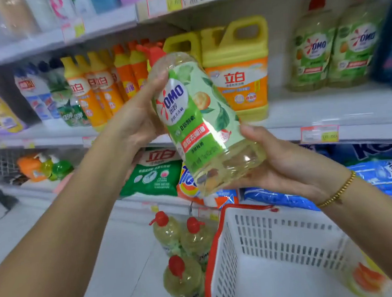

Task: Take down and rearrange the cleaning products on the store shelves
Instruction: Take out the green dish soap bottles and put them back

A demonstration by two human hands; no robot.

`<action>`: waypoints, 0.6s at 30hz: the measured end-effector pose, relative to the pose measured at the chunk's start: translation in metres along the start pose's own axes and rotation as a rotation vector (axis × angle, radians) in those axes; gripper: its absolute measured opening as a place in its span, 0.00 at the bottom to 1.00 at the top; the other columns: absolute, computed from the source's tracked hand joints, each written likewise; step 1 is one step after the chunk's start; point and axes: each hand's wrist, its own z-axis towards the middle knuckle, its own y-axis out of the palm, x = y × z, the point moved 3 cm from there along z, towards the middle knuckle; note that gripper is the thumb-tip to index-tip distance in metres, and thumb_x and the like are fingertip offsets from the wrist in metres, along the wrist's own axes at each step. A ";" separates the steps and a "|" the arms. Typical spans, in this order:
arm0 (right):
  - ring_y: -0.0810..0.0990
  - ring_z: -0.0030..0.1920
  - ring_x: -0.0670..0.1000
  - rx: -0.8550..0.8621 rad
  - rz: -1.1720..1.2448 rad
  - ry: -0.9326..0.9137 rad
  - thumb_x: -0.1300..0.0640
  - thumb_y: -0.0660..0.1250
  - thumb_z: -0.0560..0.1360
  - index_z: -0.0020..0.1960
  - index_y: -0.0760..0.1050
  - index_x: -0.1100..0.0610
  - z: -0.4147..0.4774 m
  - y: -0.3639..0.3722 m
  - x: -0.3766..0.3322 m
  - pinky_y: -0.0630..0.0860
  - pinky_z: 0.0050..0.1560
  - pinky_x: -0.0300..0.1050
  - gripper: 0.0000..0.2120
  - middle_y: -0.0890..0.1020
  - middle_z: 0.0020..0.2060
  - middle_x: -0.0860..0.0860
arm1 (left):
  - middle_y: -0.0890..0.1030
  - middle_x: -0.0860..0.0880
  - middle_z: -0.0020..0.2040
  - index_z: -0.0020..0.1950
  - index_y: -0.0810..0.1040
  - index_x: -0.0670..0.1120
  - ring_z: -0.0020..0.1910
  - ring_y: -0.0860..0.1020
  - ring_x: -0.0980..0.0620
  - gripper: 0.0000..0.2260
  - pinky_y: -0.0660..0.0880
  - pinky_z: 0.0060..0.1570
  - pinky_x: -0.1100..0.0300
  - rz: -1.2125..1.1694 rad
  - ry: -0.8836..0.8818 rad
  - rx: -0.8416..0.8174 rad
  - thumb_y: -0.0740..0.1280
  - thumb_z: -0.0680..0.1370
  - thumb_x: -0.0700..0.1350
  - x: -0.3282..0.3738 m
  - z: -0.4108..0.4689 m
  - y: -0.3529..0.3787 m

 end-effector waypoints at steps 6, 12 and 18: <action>0.82 0.51 0.54 0.282 -0.974 0.079 0.56 0.68 0.75 0.56 0.80 0.56 0.036 -0.015 0.046 0.77 0.56 0.47 0.11 0.84 0.46 0.55 | 0.85 0.49 0.51 0.63 0.75 0.49 0.52 0.82 0.45 0.40 0.78 0.47 0.47 0.461 0.080 0.172 0.83 0.53 0.55 -0.014 -0.070 -0.070; 0.79 0.50 0.52 0.043 -1.729 0.154 0.52 0.65 0.74 0.51 0.80 0.52 0.078 -0.014 0.130 0.73 0.50 0.45 0.09 0.83 0.46 0.51 | 0.84 0.58 0.50 0.60 0.75 0.55 0.48 0.83 0.59 0.42 0.79 0.46 0.63 0.674 -0.028 0.320 0.81 0.47 0.53 -0.088 -0.116 -0.131; 0.78 0.55 0.56 -0.211 -1.817 0.320 0.53 0.65 0.73 0.61 0.75 0.51 0.094 -0.015 0.215 0.74 0.51 0.48 0.16 0.81 0.52 0.54 | 0.82 0.57 0.50 0.57 0.71 0.60 0.47 0.81 0.63 0.37 0.77 0.47 0.62 0.704 -0.237 0.317 0.83 0.53 0.43 -0.184 -0.137 -0.174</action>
